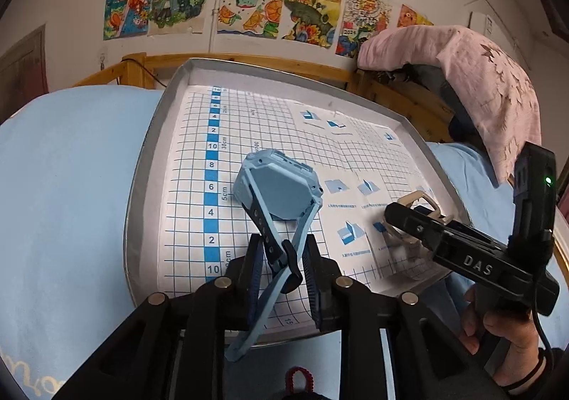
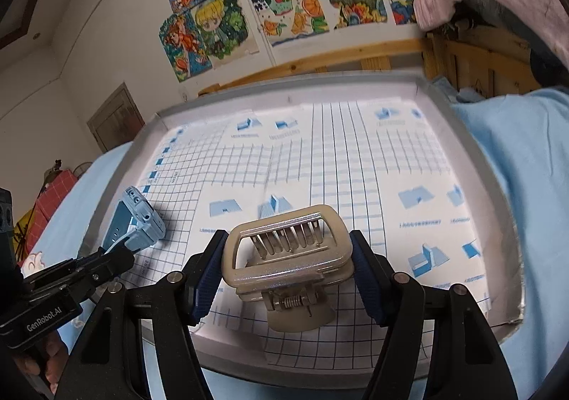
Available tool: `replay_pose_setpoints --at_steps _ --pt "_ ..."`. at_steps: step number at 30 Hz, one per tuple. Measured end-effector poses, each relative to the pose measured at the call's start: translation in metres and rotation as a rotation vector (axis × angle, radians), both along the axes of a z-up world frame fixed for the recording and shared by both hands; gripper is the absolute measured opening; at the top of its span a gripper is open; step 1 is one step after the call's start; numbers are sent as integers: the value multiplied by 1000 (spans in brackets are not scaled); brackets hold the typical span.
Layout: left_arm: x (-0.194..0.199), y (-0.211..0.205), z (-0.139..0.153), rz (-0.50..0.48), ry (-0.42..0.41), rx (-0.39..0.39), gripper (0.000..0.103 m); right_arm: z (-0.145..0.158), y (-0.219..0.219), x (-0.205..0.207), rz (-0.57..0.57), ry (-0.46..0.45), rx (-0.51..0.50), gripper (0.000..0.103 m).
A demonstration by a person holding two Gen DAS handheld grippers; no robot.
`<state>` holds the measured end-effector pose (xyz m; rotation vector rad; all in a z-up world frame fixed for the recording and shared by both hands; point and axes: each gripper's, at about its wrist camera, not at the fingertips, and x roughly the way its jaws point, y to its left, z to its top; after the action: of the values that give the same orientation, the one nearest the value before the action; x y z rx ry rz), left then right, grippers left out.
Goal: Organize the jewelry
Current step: 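Carry watch and claw clip into the grey tray and open both tools, then withdraw both tools from the tray back over the remaining jewelry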
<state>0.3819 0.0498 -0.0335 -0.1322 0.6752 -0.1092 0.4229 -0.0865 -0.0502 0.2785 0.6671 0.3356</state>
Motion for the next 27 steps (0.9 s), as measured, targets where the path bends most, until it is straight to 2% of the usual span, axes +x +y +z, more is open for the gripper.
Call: replay_pose_setpoints --at_steps 3,5,6,7,9,13,14,16,17,20,23,27 --pt "-3 -6 2 1 1 32 30 -4 -3 0 -4 10 -1 63" --pt "-8 -7 6 9 -14 32 45 -2 -6 0 -10 15 6 63" --pt "-12 -5 8 20 -28 24 70 0 -9 -1 -18 12 11 63" --pt "-17 -3 11 37 -53 16 82 1 -13 -3 -23 7 16 65" --pt "-28 0 19 63 -104 5 82 7 -19 -10 -33 -13 15 69" --pt "-47 3 31 82 -127 -19 83 22 -36 -31 -50 -59 23 74" --pt "-58 2 36 87 -153 -20 86 27 -41 -38 -57 -76 30 76" --pt "-76 0 45 100 -199 -6 100 36 -50 -56 -66 -123 36 86" --pt "-85 -2 50 109 -224 4 102 40 -55 -67 -73 -155 36 91" --pt "-116 -9 63 100 -295 15 103 56 -65 -104 -74 -233 31 93" --pt "-142 -16 73 98 -329 20 103 69 -73 -138 -78 -288 27 100" --pt "-180 -23 79 100 -365 15 103 83 -78 -184 -77 -354 5 101"
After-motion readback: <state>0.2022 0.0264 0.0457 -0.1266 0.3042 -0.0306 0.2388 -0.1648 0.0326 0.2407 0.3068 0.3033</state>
